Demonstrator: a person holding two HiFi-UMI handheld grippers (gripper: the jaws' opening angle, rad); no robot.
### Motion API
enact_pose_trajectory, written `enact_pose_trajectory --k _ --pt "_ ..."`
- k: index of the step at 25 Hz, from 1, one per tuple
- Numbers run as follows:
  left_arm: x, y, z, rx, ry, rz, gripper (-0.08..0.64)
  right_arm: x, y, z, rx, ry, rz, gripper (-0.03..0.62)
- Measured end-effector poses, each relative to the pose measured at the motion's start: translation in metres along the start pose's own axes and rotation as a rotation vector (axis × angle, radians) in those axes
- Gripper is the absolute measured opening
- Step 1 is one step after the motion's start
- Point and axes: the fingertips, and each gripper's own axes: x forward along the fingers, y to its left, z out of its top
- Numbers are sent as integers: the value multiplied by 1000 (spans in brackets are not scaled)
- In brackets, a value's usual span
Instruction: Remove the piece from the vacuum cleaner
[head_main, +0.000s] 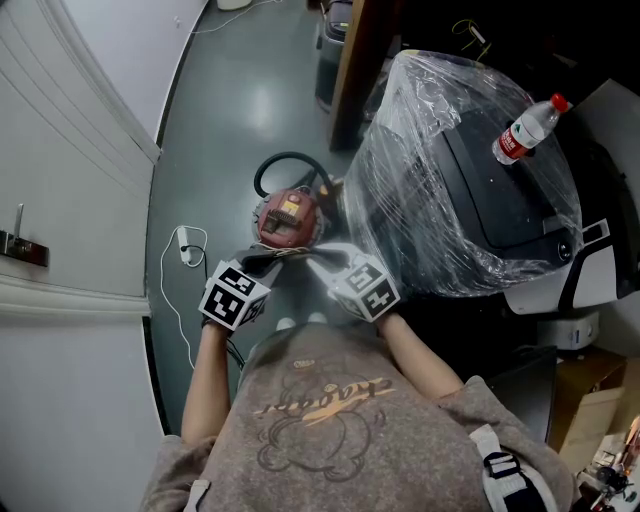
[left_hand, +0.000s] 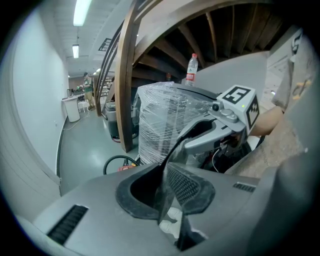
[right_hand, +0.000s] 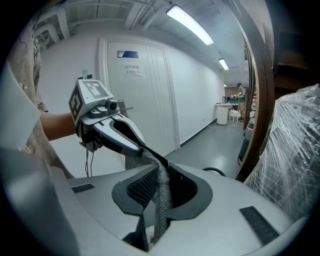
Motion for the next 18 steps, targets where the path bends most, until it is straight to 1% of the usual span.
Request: enact_pose_trajectory --k 18 --pt "1 -3 -4 -8 7 22 55 -1 2 -5 27 4 4 54"
